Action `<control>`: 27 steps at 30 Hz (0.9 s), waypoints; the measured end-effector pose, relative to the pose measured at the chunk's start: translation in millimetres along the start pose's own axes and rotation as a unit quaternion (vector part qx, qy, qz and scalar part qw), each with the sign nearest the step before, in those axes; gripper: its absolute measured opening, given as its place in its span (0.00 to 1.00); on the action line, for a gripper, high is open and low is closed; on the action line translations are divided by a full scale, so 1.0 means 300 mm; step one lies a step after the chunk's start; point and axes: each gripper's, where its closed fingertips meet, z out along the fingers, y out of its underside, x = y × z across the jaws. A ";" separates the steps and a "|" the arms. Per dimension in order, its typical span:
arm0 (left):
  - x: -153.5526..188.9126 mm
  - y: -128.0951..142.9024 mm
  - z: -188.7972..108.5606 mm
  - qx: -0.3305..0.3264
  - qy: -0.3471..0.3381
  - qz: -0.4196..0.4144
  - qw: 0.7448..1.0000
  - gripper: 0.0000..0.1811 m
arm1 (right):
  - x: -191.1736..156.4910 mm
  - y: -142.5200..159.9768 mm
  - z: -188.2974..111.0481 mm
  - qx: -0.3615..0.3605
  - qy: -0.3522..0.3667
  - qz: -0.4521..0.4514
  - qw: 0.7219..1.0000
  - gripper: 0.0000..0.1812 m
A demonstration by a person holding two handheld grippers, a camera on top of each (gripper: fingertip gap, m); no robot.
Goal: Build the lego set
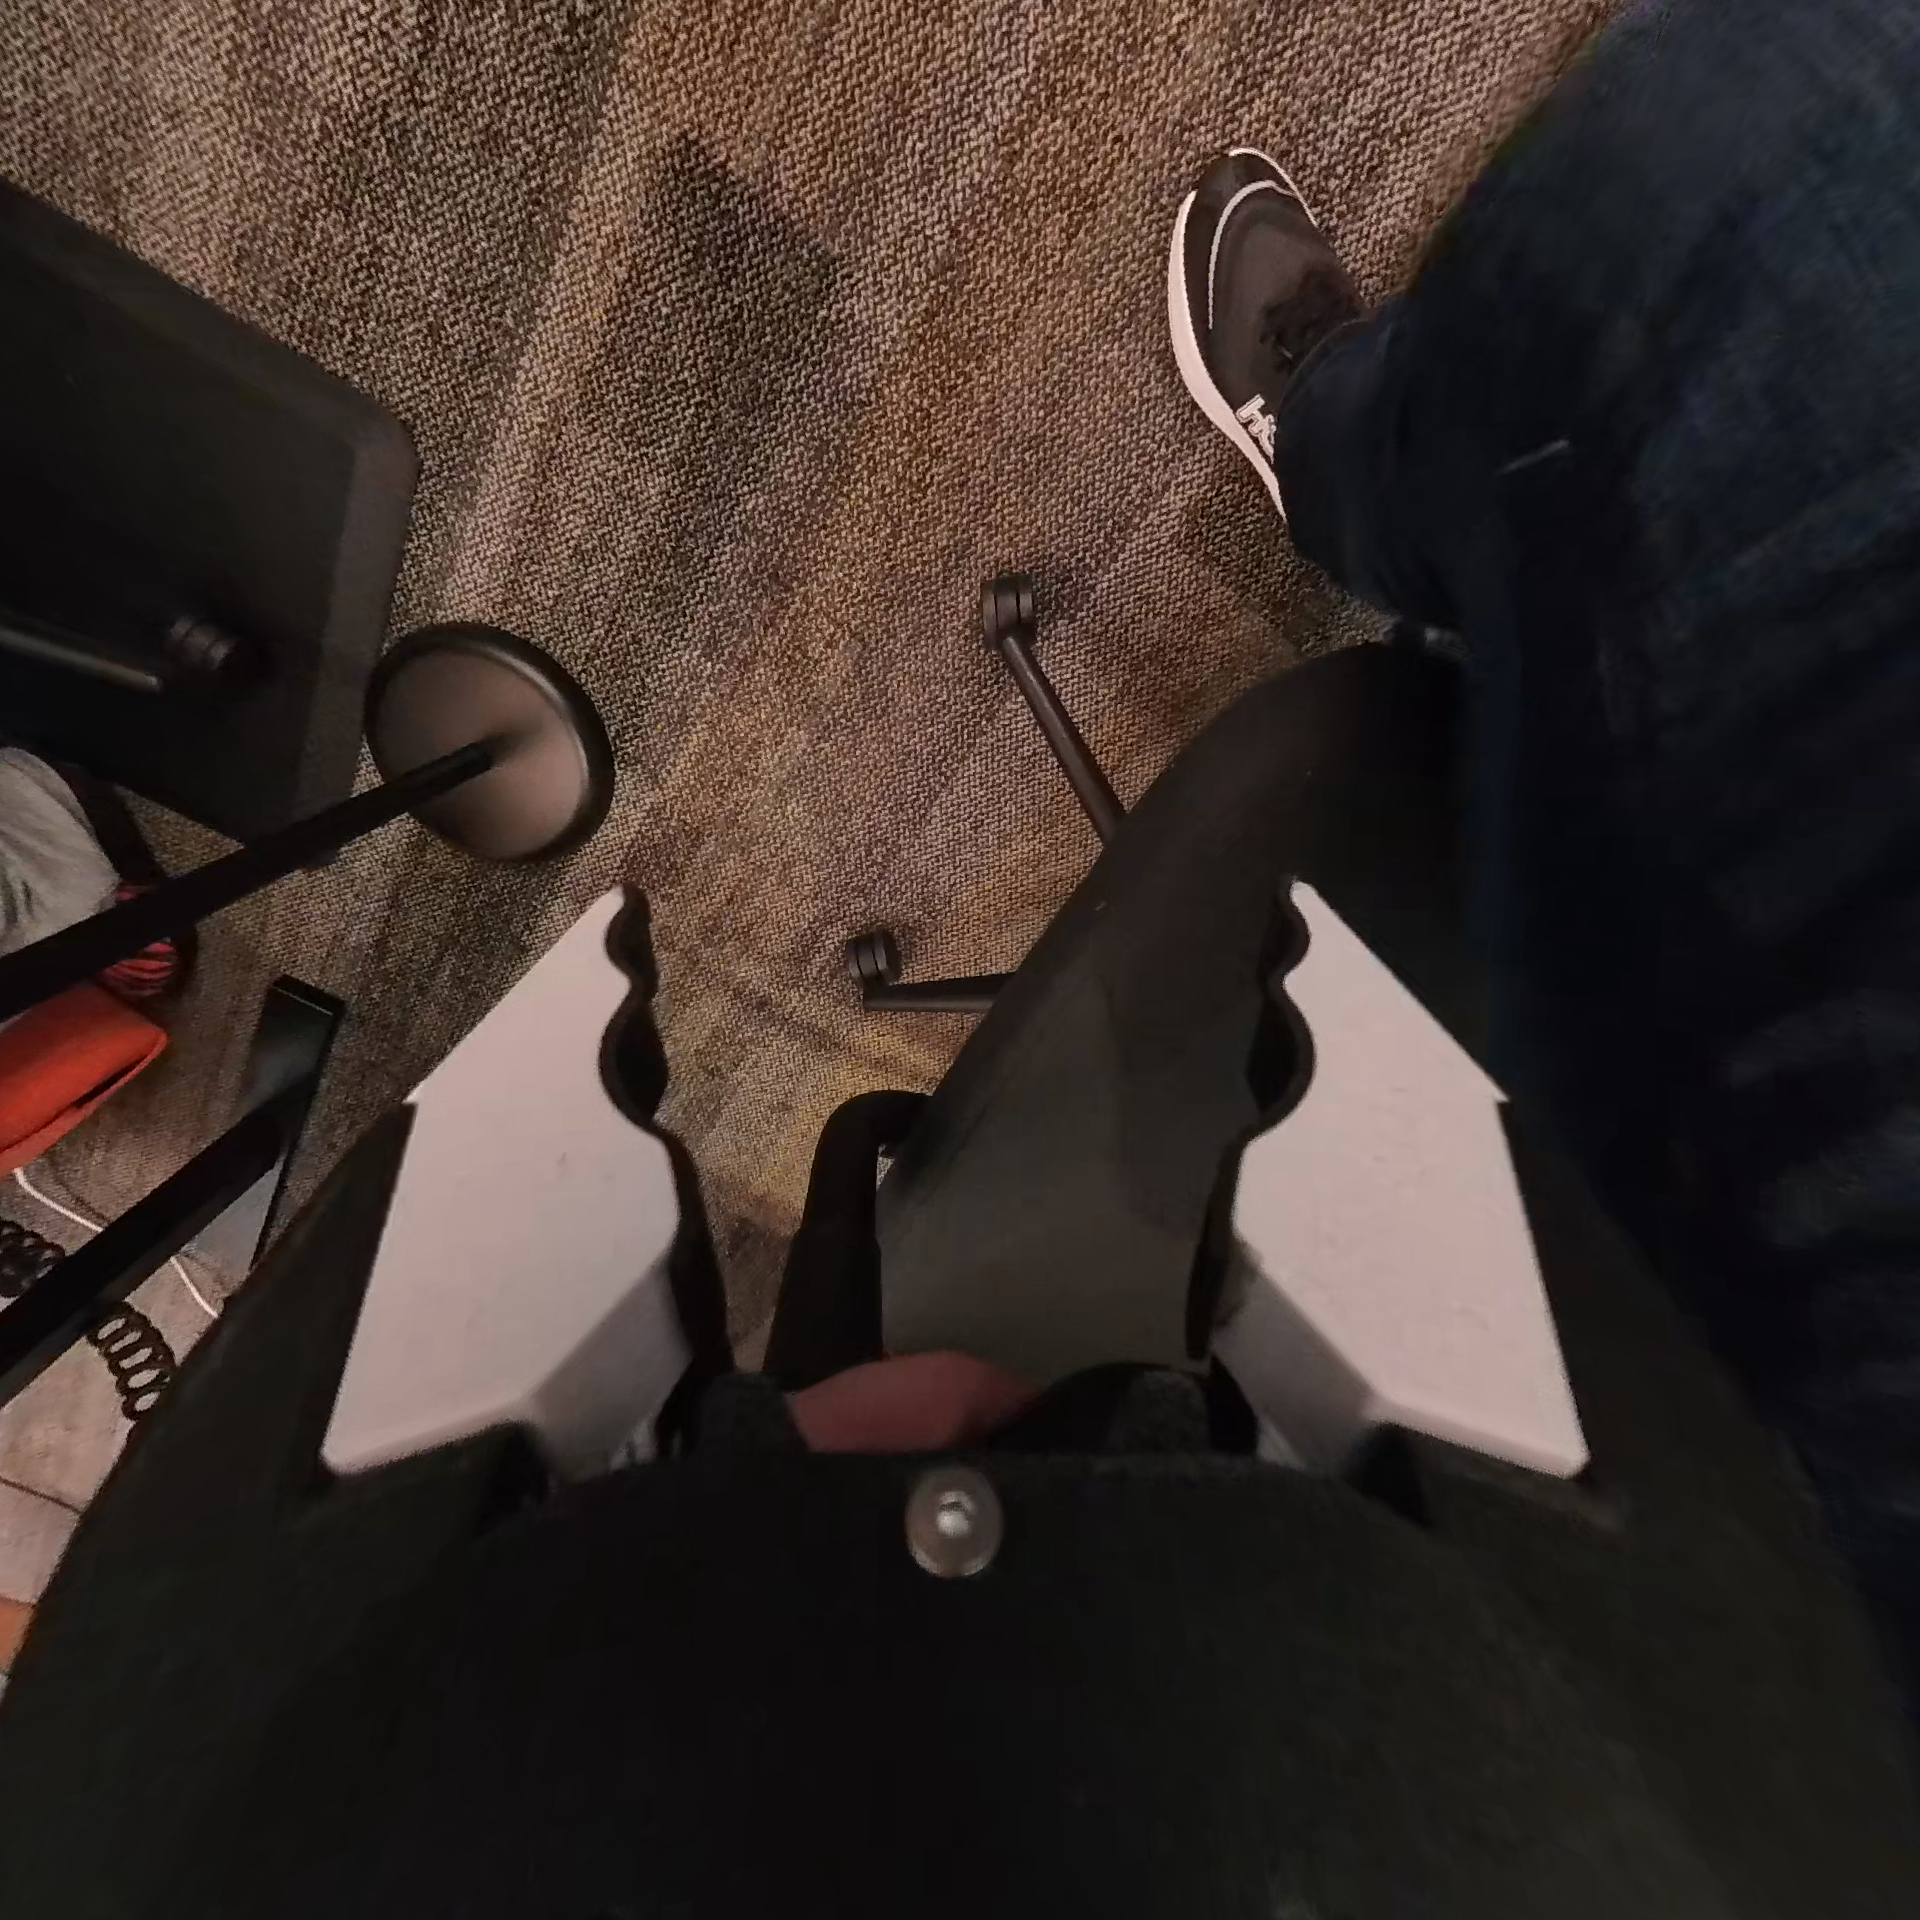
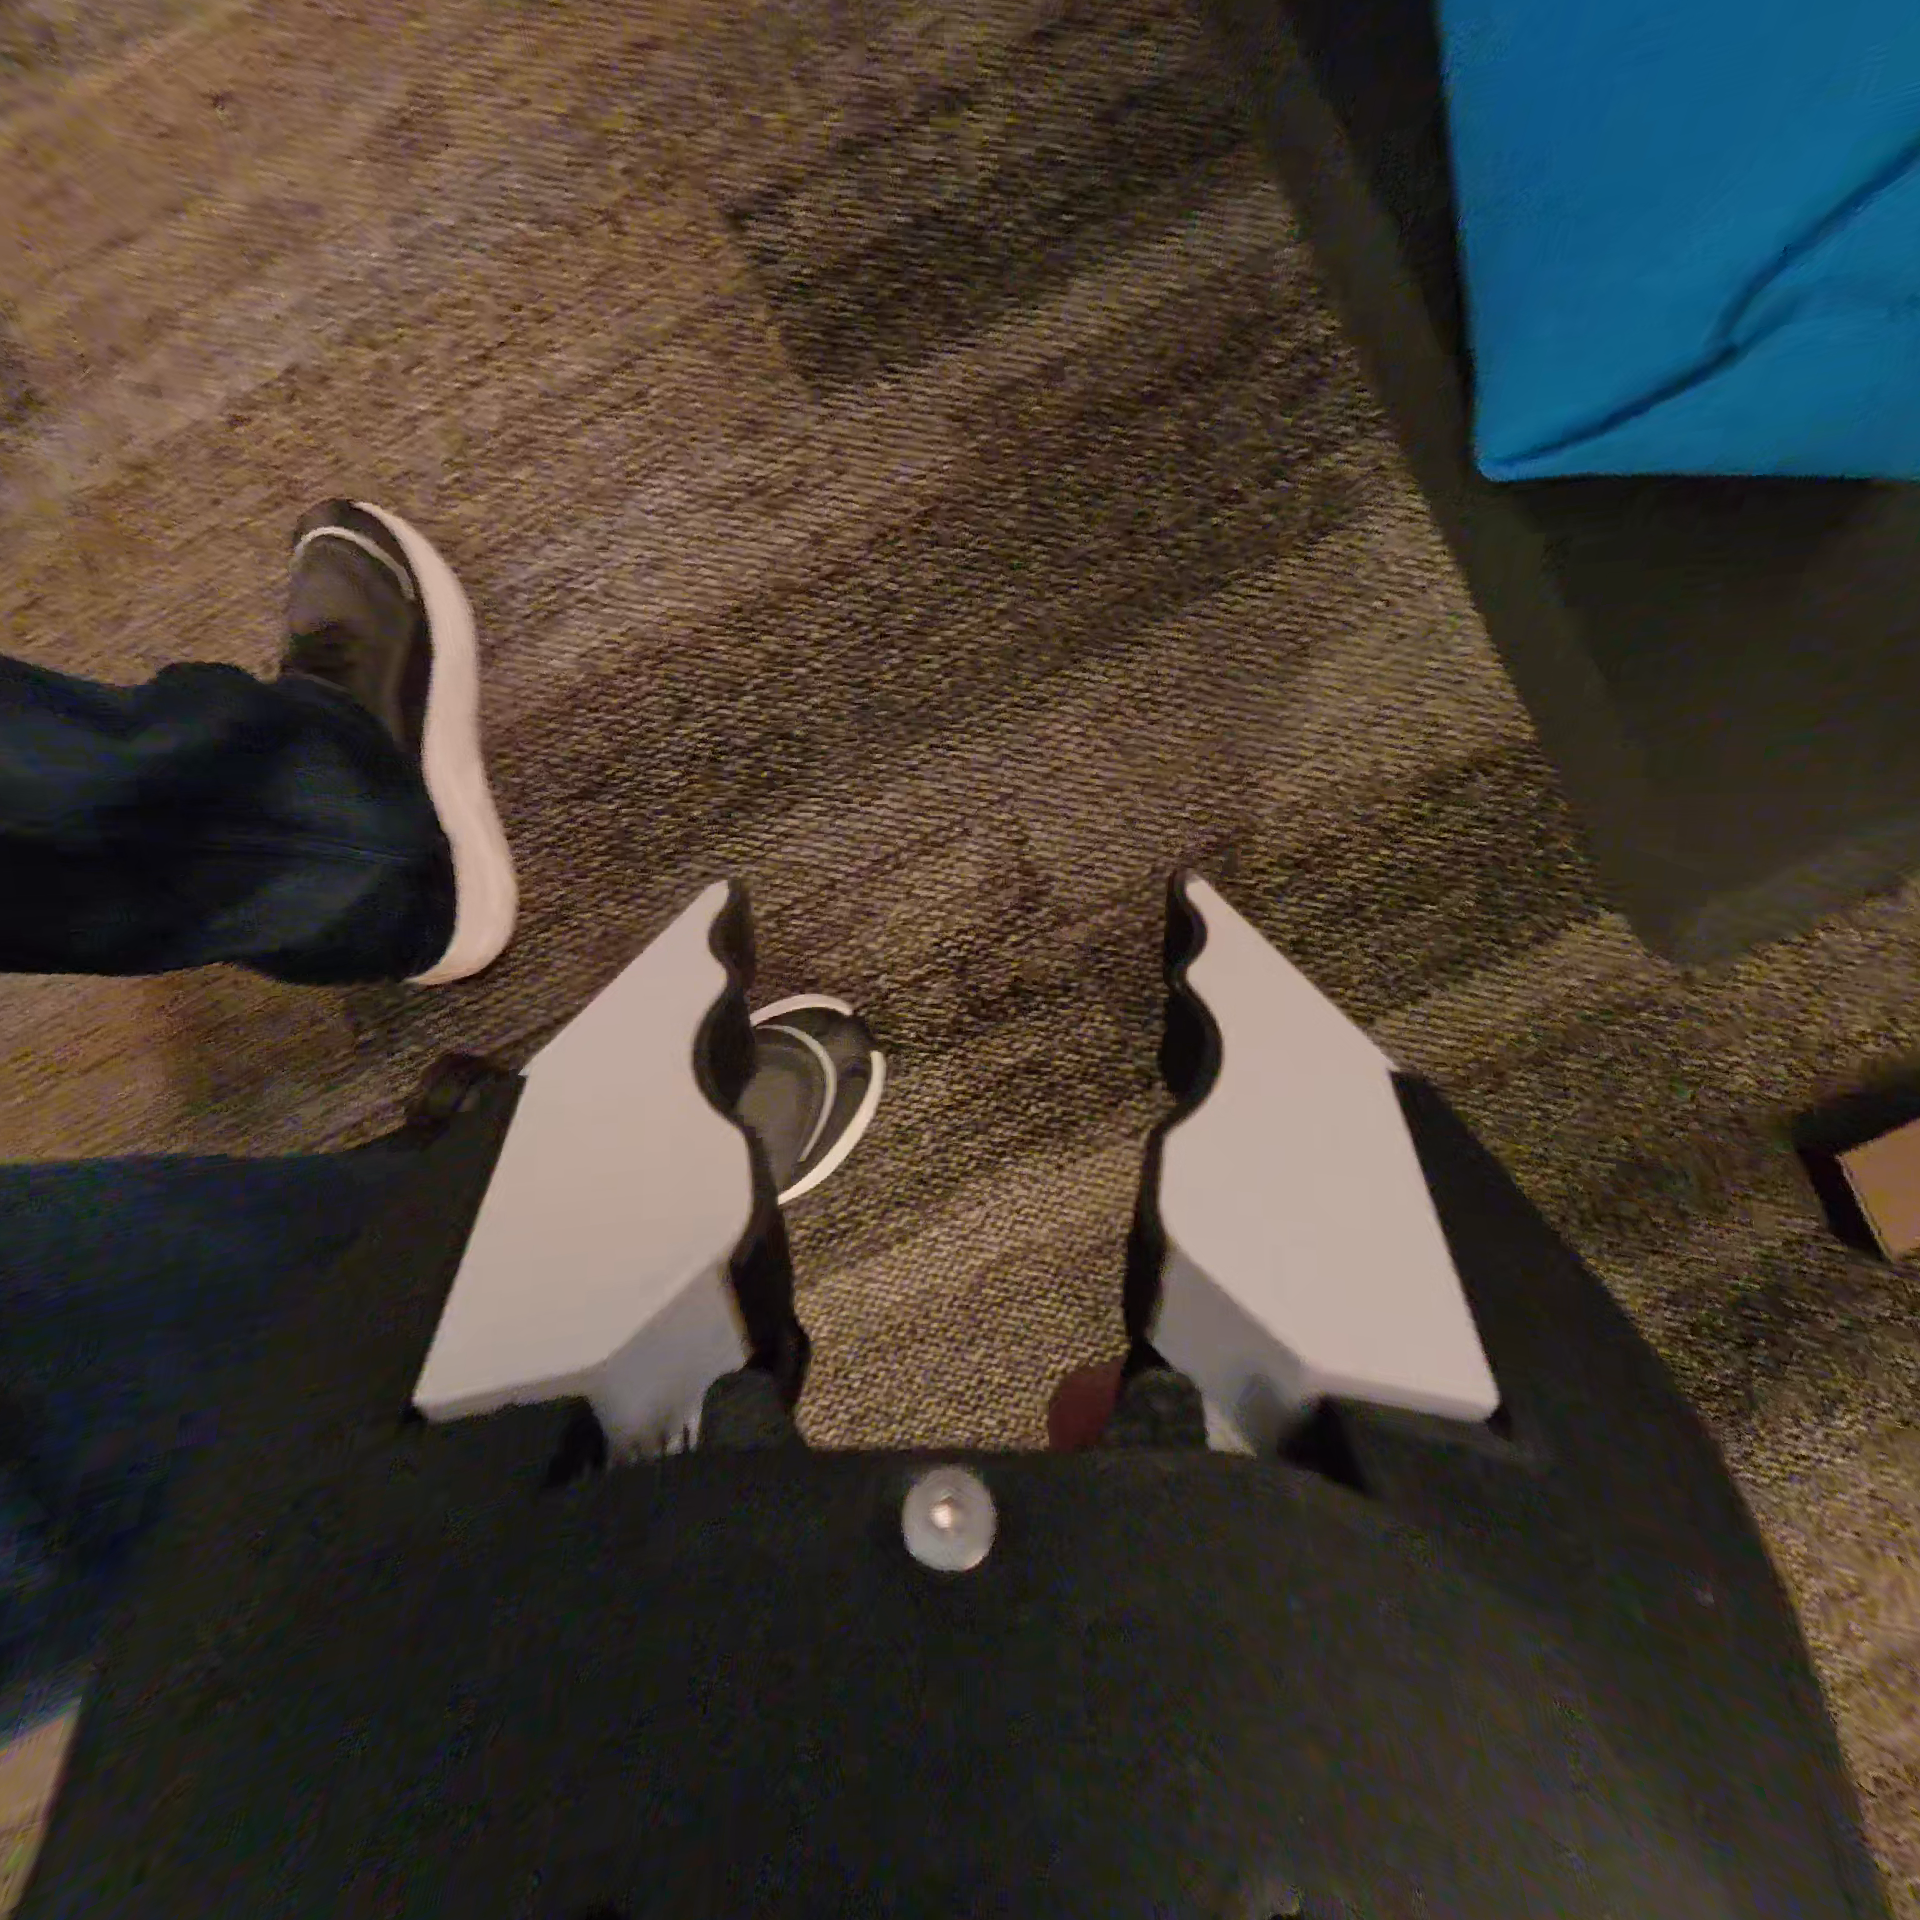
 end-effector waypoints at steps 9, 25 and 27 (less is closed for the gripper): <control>0.028 0.003 -0.002 0.019 0.038 -0.004 0.999 0.63 | -0.009 -0.028 -0.067 0.080 0.037 -0.043 0.995 0.43; -0.175 0.211 -0.019 0.063 0.017 -0.068 0.996 0.54 | -0.487 -0.127 -0.295 0.171 0.033 -0.088 0.981 0.42; -0.177 0.211 -0.021 0.062 0.008 -0.053 0.997 0.49 | -0.503 -0.167 -0.333 0.167 0.038 -0.108 0.979 0.42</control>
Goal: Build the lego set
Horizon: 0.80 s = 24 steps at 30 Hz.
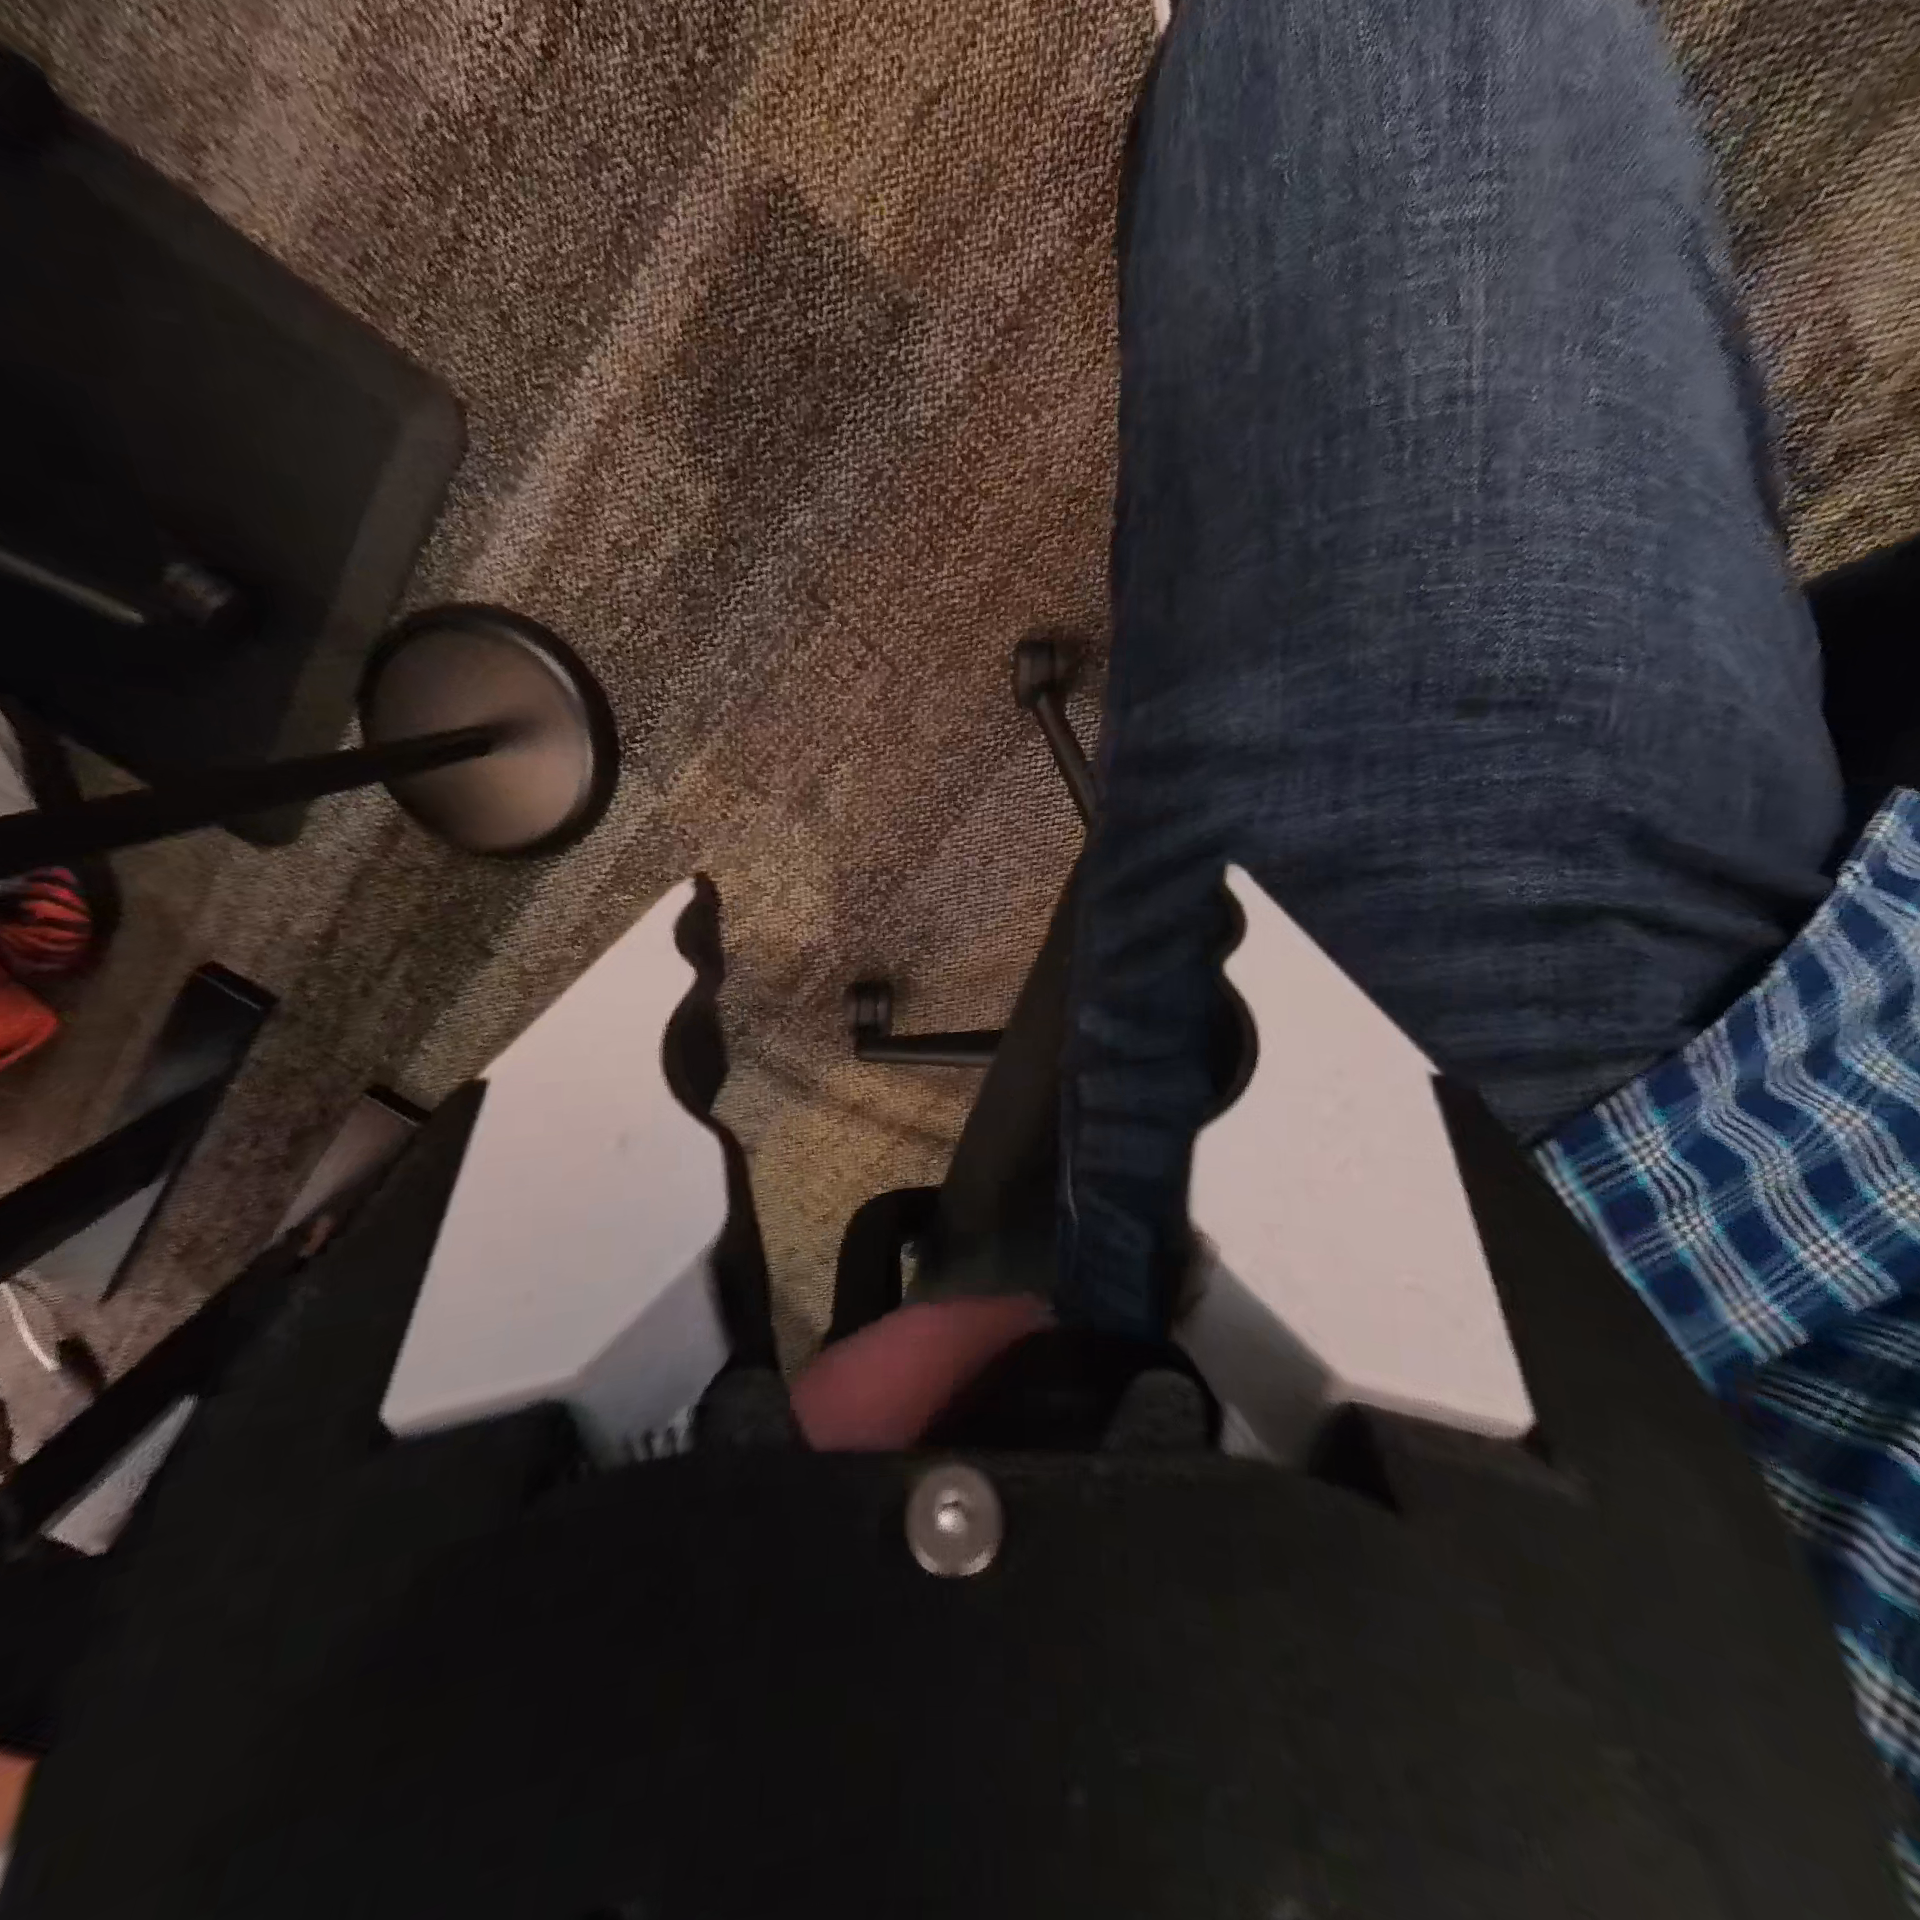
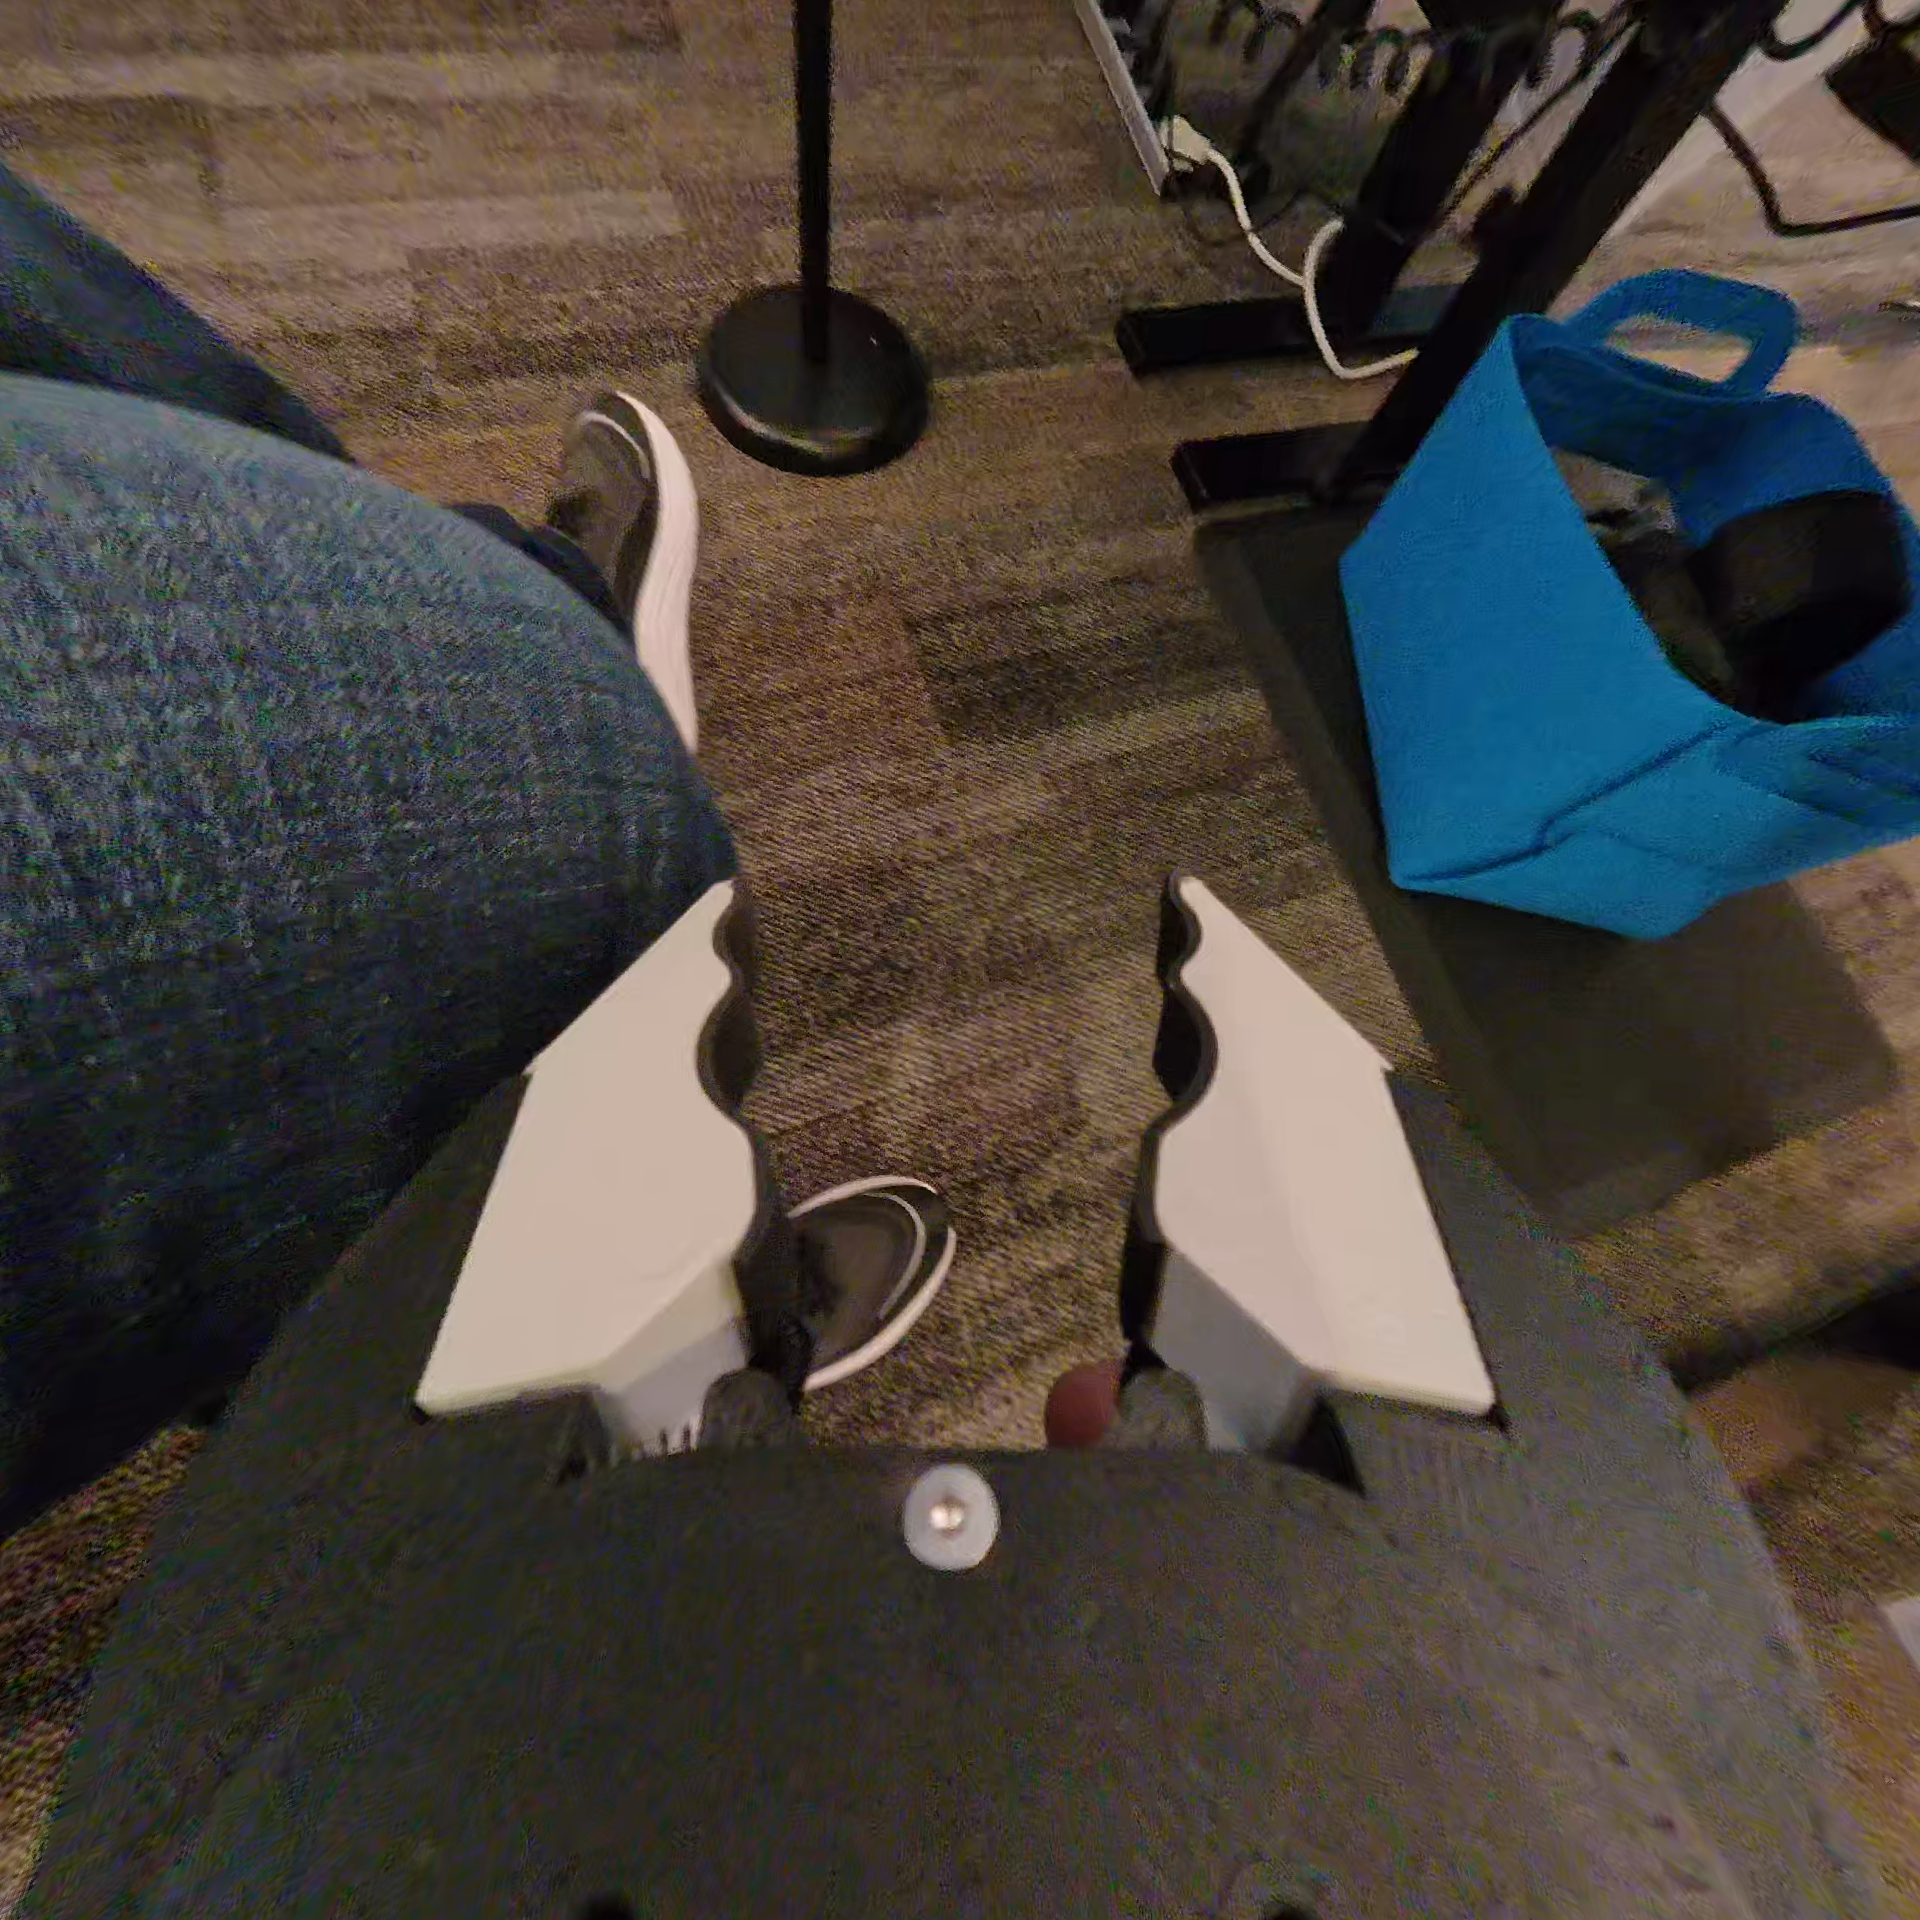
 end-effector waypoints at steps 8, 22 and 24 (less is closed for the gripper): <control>0.079 -0.157 -0.039 0.049 -0.059 0.263 0.962 0.40 | 0.048 -0.313 -0.168 0.010 0.048 -0.047 0.998 0.42; 0.383 -0.305 0.042 0.117 0.249 0.310 0.910 0.33 | -0.006 -0.815 0.005 0.086 0.041 -0.134 0.986 0.40; 0.440 -0.346 0.084 0.108 0.245 0.348 0.899 0.38 | 0.043 -0.843 0.105 0.101 0.031 -0.131 0.986 0.40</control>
